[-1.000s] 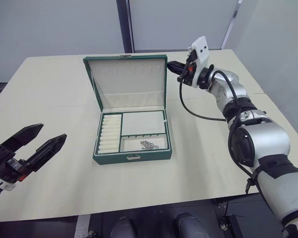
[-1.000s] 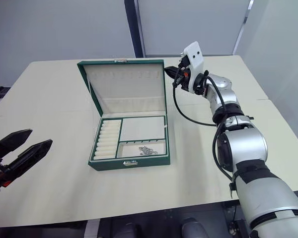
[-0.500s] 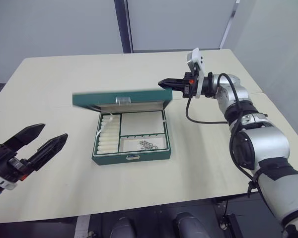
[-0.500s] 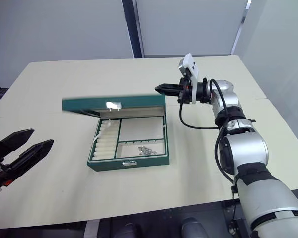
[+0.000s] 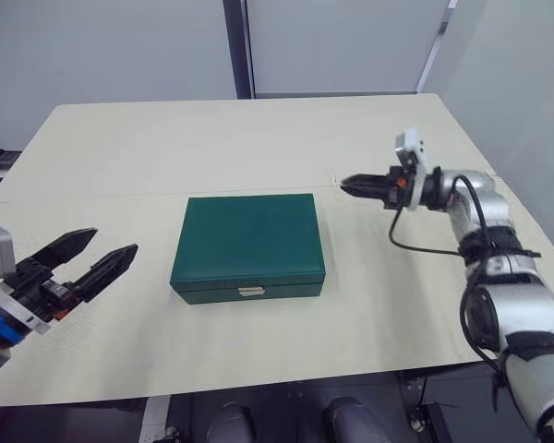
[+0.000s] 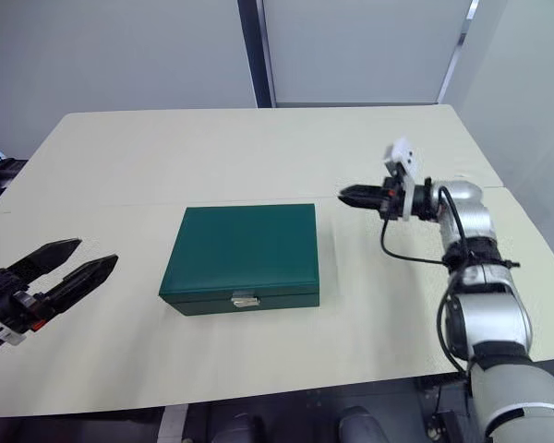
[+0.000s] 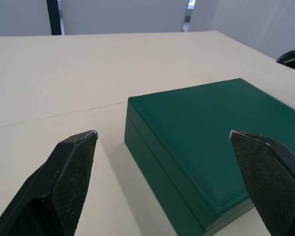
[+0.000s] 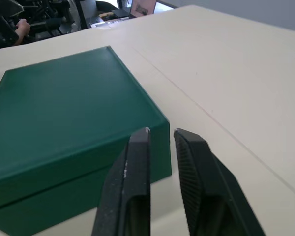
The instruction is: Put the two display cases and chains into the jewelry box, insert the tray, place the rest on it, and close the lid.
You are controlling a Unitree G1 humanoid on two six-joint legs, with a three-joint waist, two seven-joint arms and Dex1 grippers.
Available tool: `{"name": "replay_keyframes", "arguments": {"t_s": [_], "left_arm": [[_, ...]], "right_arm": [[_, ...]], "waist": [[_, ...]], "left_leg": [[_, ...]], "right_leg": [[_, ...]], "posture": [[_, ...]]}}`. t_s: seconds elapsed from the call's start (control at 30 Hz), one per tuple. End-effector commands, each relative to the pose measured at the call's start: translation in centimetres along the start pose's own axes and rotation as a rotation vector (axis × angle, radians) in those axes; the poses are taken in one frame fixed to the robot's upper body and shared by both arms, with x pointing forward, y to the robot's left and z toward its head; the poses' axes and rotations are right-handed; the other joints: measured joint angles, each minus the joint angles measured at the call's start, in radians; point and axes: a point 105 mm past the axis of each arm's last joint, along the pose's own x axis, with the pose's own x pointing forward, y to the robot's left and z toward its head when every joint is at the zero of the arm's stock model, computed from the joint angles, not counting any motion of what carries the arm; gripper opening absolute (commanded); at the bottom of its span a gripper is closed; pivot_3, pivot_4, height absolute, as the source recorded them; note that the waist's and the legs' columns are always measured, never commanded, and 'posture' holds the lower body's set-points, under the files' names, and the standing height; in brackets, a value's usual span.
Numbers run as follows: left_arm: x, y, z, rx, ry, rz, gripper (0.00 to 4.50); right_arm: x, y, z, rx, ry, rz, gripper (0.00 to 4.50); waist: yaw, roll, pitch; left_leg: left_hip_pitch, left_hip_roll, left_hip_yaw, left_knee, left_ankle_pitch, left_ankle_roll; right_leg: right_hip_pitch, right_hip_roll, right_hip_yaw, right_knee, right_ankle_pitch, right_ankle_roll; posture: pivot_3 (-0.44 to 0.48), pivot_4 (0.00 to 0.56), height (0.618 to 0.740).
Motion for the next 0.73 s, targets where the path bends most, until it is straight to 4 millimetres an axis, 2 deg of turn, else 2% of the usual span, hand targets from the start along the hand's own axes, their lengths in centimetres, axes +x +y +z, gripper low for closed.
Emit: {"name": "replay_keyframes", "arguments": {"t_s": [0.03, 0.13, 0.3, 0.5, 0.73], "left_arm": [[0.3, 2.0, -1.1, 0.076, 0.036, 0.056, 4.50], [0.3, 3.8, -3.0, 0.073, 0.090, 0.083, 4.50], [0.1, 5.4, -4.2, 0.094, 0.178, 0.079, 4.50], [-1.2, 7.3, -5.3, 0.154, 0.266, 0.128, 4.50], [-2.2, 7.7, -6.3, 0.156, 0.299, 0.137, 4.50]], "right_arm": [[-2.7, 0.4, 0.8, -0.043, -0.029, -0.086, 1.94], [-5.8, 1.1, -1.5, -0.013, 0.008, -0.191, 2.80], [-9.1, 2.3, -4.4, 0.022, 0.060, -0.314, 4.43], [-11.2, 3.7, -7.7, 0.054, 0.128, -0.390, 4.47], [-11.8, 3.5, -8.5, 0.059, 0.139, -0.431, 4.47]], "waist": [[0.003, 0.000, 0.000], [0.004, 0.000, 0.000], [0.004, 0.000, 0.000], [0.003, 0.000, 0.000], [0.004, 0.000, 0.000]], "left_leg": [[0.000, 0.000, 0.000, 0.000, 0.000, 0.000], [0.000, 0.000, 0.001, -0.001, 0.000, 0.000], [0.000, 0.000, 0.001, -0.002, 0.000, 0.000], [0.000, 0.000, 0.001, -0.001, 0.000, 0.000], [0.000, 0.000, 0.000, -0.001, 0.000, 0.000]], "right_leg": [[0.000, 0.000, 0.000, 0.000, 0.000, 0.000], [0.000, 0.000, 0.000, -0.001, 0.000, 0.000], [0.000, 0.000, 0.000, -0.002, 0.000, 0.000], [0.000, 0.000, 0.000, -0.002, 0.000, 0.000], [0.000, 0.000, 0.000, -0.001, 0.000, 0.000]], "posture": [[0.000, 0.150, 0.740], [0.000, 0.150, 0.740], [0.000, 0.150, 0.740], [0.000, 0.150, 0.740], [0.000, 0.150, 0.740]]}}
